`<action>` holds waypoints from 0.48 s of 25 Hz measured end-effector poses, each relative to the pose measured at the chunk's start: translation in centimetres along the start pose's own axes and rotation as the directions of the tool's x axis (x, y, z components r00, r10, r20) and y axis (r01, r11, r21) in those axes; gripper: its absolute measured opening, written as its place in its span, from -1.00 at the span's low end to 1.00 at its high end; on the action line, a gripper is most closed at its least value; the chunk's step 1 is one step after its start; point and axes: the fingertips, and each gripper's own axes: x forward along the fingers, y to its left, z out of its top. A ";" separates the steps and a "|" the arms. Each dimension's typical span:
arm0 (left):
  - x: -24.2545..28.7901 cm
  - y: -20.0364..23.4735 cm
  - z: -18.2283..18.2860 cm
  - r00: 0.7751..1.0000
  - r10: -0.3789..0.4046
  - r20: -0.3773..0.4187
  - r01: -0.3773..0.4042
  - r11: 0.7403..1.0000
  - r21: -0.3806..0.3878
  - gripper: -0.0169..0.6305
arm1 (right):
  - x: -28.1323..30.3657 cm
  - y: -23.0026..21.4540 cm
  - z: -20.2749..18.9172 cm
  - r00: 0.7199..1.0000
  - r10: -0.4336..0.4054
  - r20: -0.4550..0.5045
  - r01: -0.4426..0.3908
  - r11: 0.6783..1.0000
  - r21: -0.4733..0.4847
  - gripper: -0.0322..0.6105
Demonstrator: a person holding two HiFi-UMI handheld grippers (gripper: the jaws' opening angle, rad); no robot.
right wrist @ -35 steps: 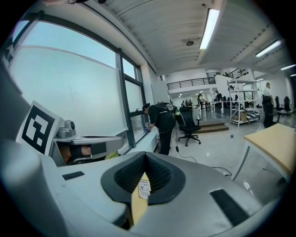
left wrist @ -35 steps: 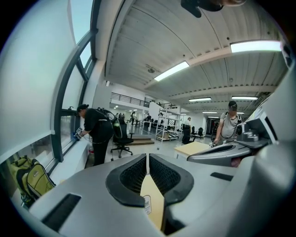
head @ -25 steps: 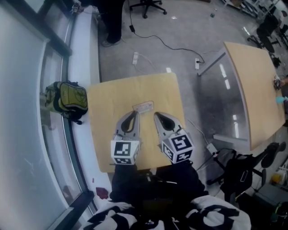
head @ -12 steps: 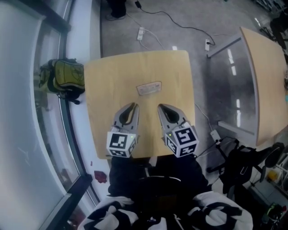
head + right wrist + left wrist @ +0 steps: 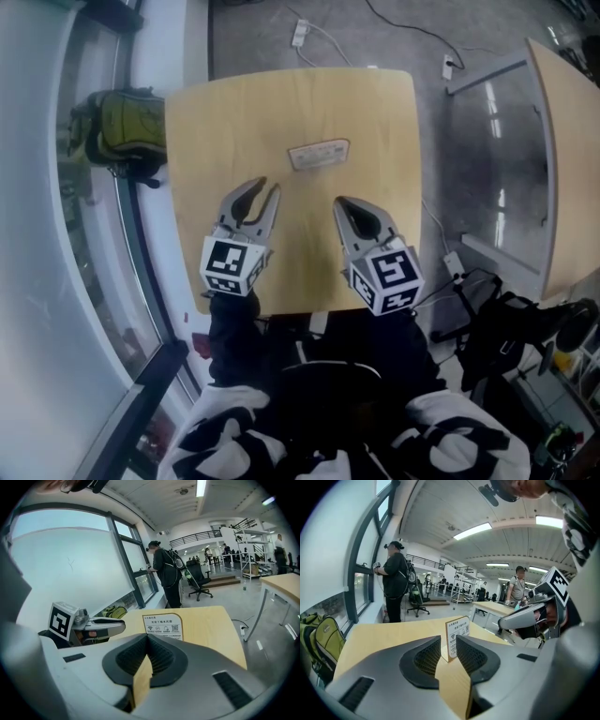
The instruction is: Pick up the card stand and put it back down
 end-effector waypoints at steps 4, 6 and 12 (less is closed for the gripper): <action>1.3 0.5 -0.3 0.997 -0.073 -0.017 0.074 0.996 0.047 -0.34 | 0.6 -0.5 -0.4 0.999 -0.031 -0.018 0.030 0.997 -0.066 -0.84; 2.1 0.4 -0.4 0.993 -0.112 -0.024 0.113 0.991 0.065 -0.18 | 0.9 -0.7 -0.5 0.999 -0.029 -0.021 0.027 0.998 -0.065 -0.84; 5.3 -0.3 0.0 0.976 -0.213 -0.041 0.216 0.971 0.106 -0.02 | 1.2 -0.9 -0.8 1.000 -0.011 -0.028 0.010 0.999 -0.052 -0.84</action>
